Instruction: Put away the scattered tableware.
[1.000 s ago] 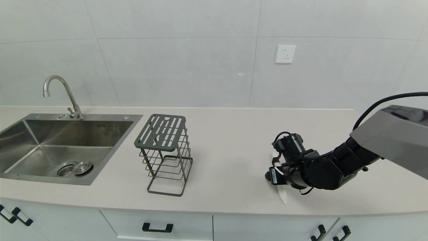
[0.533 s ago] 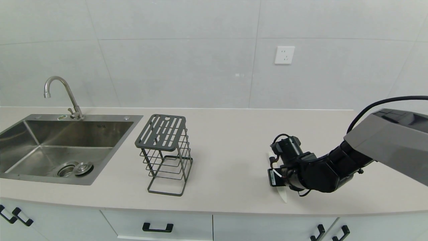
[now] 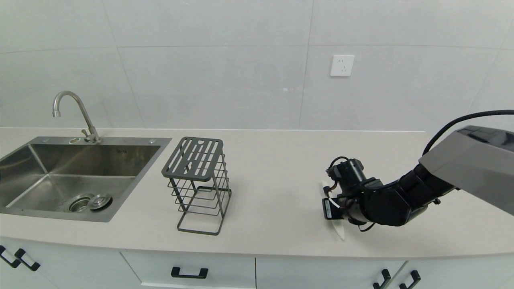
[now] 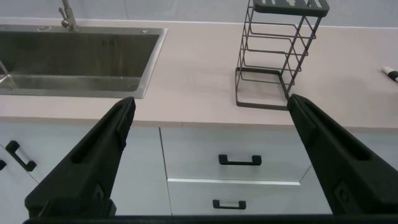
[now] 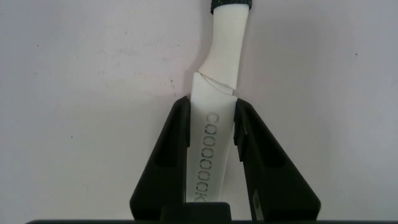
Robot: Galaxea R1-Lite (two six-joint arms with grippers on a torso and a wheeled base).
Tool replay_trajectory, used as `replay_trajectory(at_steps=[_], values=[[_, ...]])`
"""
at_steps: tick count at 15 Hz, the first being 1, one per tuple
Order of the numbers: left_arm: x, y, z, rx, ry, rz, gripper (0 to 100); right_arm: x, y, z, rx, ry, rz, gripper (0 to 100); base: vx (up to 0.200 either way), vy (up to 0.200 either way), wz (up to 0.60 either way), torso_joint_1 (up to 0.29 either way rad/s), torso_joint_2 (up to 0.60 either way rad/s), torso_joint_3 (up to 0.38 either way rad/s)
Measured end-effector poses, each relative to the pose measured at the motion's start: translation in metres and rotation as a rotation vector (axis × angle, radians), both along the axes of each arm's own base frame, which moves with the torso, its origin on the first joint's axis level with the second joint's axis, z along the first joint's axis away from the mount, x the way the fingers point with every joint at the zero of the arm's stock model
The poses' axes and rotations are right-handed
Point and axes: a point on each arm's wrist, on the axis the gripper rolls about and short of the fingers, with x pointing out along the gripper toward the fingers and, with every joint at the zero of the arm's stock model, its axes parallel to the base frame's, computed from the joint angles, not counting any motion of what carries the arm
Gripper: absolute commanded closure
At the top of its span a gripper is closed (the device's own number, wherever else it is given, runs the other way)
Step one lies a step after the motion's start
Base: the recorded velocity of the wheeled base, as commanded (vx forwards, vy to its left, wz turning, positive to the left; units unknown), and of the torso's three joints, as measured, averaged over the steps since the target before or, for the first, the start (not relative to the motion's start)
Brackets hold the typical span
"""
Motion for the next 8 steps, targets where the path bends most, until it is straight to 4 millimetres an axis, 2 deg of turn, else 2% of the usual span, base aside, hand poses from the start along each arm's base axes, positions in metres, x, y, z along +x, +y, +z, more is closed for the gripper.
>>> replay_trajectory(at_steps=[4,8], values=[[0.000,0.000,0.000,0.000,0.000,0.000,0,0.009,0.003,0.032,0.085,-0.173,0.012,100,0.000,0.000,0.00,0.000,0.00,0.000],[0.000,0.000,0.000,0.000,0.000,-0.001,0,0.014,0.006,0.044,0.161,-0.271,0.070,100,0.000,0.000,0.00,0.000,0.00,0.000]])
